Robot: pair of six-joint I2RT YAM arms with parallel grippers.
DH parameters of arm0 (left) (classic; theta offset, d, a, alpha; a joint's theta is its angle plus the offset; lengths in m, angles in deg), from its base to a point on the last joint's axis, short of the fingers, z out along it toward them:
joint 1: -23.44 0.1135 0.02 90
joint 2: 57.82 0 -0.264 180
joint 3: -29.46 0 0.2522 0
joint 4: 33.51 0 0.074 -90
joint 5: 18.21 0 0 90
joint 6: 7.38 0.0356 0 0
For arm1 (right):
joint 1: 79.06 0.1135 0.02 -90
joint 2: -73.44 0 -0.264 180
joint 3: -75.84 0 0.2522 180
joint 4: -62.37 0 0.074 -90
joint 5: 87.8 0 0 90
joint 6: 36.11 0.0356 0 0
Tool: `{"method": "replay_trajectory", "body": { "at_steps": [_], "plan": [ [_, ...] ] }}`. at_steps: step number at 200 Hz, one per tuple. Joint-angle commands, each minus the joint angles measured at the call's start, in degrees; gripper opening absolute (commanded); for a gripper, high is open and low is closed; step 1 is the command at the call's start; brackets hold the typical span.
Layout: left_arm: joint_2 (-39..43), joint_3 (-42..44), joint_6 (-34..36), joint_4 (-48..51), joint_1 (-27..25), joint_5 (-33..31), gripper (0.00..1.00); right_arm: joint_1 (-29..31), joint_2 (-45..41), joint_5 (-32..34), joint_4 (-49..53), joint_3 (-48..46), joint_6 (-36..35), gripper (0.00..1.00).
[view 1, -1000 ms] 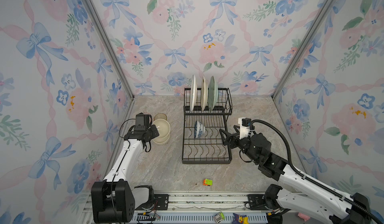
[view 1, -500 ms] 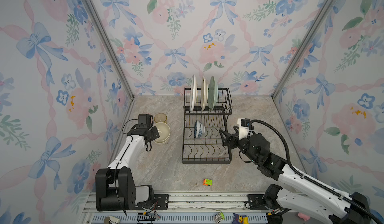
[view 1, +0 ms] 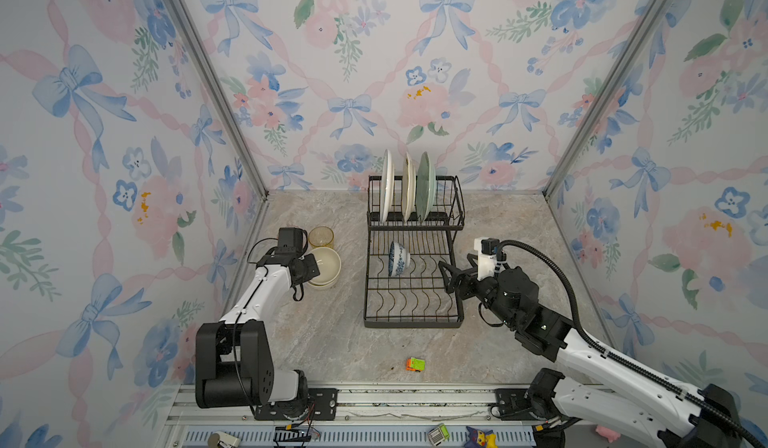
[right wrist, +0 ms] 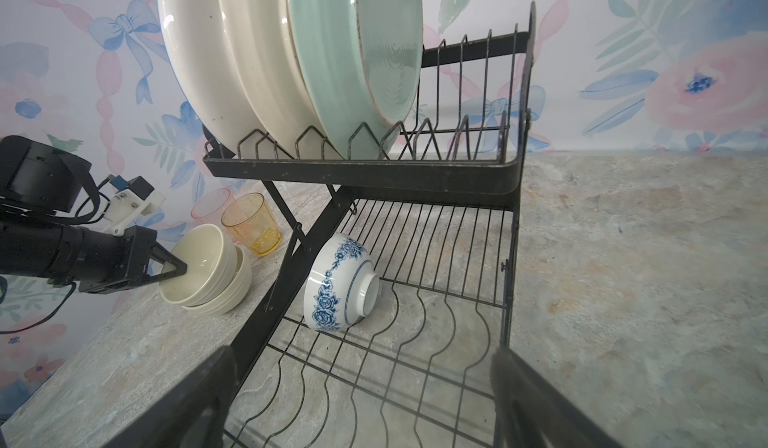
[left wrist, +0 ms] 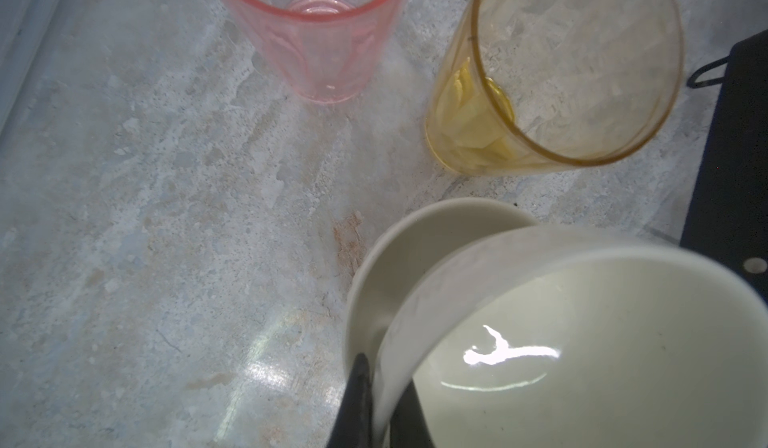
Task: Unload the mixed dishes from the dish rack
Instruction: 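Stack the cream bowl onto the cream bowl on the table with the left gripper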
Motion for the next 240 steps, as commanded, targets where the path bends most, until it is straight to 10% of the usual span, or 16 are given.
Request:
{"method": "replay_trajectory", "body": {
  "at_steps": [1,60,79,105,115,240],
  "plan": [
    [-0.08,-2.06,0.94,-1.17,0.52,1.22,0.00,-0.66,-0.11,0.15,0.58,-0.75,0.40,0.97],
    [0.14,-1.98,1.45,-0.64,0.57,0.15,0.13,-0.64,0.76,-0.48,0.73,-0.14,0.49,0.97],
    [0.09,-2.06,1.42,-0.40,0.57,0.00,0.55,-0.64,1.14,-0.65,0.80,0.13,0.58,0.97],
    [0.87,-2.15,1.43,-0.03,0.57,-0.60,0.75,-0.68,1.53,-0.83,1.02,0.35,0.67,0.97],
    [1.36,-2.06,1.58,-0.03,0.60,-0.90,0.97,-0.64,1.64,-1.08,0.82,0.46,0.88,0.97],
    [12.67,-1.18,-3.91,-0.35,-2.30,7.47,0.98,0.92,12.14,-6.92,-6.03,1.95,5.24,0.97]
  ]
}}
